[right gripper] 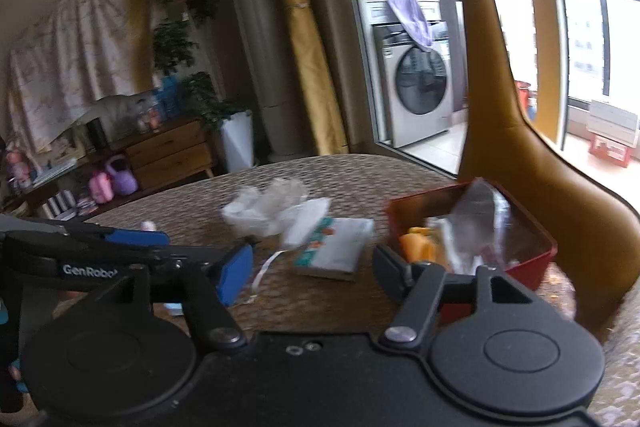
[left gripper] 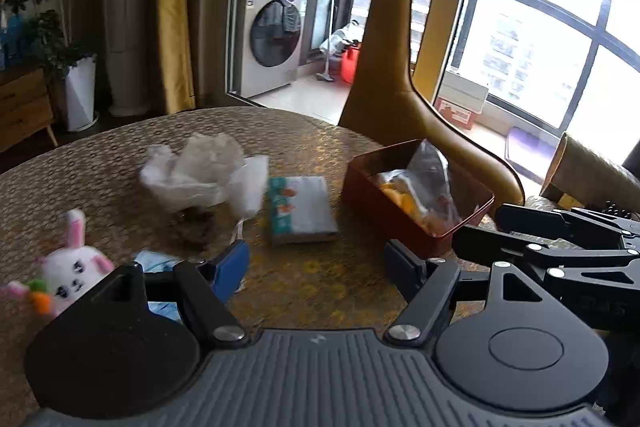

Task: Organize soft objects

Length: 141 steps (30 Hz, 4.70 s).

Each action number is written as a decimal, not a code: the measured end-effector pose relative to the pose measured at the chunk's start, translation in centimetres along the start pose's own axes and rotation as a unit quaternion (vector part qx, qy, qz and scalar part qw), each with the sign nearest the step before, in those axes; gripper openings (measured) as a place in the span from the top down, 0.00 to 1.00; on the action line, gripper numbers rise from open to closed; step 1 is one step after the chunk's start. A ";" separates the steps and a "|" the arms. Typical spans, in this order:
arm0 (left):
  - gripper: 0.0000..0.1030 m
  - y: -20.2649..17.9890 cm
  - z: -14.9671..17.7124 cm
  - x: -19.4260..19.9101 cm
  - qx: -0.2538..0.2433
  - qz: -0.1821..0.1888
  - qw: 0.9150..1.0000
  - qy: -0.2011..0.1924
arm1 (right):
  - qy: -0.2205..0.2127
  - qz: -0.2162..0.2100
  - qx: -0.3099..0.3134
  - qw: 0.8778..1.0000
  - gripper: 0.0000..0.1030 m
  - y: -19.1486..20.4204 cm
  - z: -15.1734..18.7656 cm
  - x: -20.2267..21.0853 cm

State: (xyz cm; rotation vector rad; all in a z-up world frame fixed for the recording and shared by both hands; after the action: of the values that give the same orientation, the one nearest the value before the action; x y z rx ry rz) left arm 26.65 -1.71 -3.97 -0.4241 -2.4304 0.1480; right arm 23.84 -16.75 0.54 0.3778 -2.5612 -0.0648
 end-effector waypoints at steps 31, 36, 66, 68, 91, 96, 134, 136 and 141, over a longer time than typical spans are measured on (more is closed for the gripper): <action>0.02 10.2 5.3 0.7 0.070 -0.073 0.993 -0.063 | 0.075 -0.061 0.055 0.994 0.06 7.9 -1.9 -10.0; 0.02 11.3 6.4 -1.4 0.088 -0.085 0.991 -0.049 | 0.102 -0.068 0.074 0.990 0.05 9.2 -1.7 -13.6; 0.02 14.1 8.3 -10.8 0.086 -0.136 0.987 0.003 | 0.180 -0.059 0.144 0.971 0.09 13.8 2.0 -27.4; 0.03 14.3 8.5 -11.1 0.087 -0.142 0.986 0.008 | 0.182 -0.056 0.146 0.971 0.11 13.8 2.2 -27.7; 0.85 15.3 7.9 -9.7 0.094 -0.167 0.981 -0.018 | 0.155 -0.029 0.169 0.973 0.86 13.4 3.1 -27.1; 0.92 15.4 7.9 -9.0 0.096 -0.164 0.982 -0.027 | 0.133 -0.043 0.158 0.978 0.90 13.4 2.7 -25.5; 0.96 10.9 6.7 -1.8 0.132 -0.064 0.989 0.001 | 0.061 -0.077 0.051 0.994 0.91 3.7 3.8 -4.3; 0.95 11.1 7.0 -2.2 0.139 -0.066 0.988 0.011 | 0.061 -0.077 0.046 0.994 0.91 3.4 4.2 -4.0; 0.93 11.3 7.7 -3.4 0.147 -0.071 0.986 0.037 | 0.064 -0.080 0.030 0.994 0.91 2.8 5.0 -3.7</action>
State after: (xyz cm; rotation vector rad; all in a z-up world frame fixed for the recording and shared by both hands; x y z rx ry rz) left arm 27.31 7.83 -14.35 -0.1208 -2.3074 0.4139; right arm 23.52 -13.20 -5.31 0.5913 -2.4056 -0.0218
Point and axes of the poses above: each gripper's, at about its wrist camera, not at the fingertips, and x roughly against the way its jaws point, y to its left, z to its underside, the point moved 5 cm from there along -x, roughly the way its jaws point, and after that the axes turned 7 degrees about z, right-handed, at the moved point
